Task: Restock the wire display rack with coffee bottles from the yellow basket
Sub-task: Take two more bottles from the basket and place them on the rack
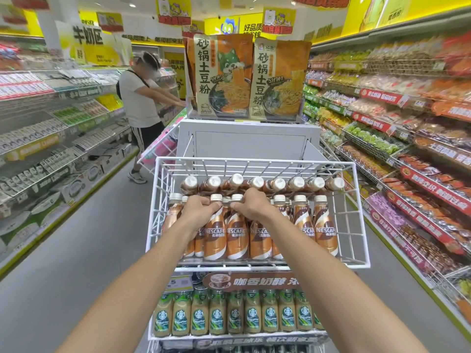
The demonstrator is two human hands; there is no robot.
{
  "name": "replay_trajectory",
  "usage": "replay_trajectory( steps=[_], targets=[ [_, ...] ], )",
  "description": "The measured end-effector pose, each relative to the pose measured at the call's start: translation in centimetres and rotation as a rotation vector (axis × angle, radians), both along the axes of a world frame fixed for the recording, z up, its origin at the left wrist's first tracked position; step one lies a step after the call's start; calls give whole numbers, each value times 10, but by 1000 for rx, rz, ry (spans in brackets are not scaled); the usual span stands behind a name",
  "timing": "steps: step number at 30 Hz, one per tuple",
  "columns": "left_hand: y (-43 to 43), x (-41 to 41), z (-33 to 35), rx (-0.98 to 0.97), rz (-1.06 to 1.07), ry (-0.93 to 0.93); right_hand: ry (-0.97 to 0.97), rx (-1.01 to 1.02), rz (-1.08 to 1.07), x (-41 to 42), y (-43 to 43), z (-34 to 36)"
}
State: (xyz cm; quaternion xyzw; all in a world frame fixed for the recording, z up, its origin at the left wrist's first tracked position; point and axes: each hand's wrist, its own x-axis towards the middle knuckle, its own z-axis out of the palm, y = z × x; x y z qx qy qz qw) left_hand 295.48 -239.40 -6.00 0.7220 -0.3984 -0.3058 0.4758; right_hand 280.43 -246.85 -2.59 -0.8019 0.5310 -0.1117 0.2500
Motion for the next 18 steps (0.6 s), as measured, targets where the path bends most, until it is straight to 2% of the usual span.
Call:
replay_trajectory(
  steps=[13,16,18],
  targets=[
    [6,-3,0,7,21,-35,-137,-27,-37,-8,15,3],
    [10,-3,3,-25,37,-109,-174,-50,-30,-13,19,8],
    [15,-6,7,-50,33,-238,-171,-89,-6,-19,22,11]
  ],
)
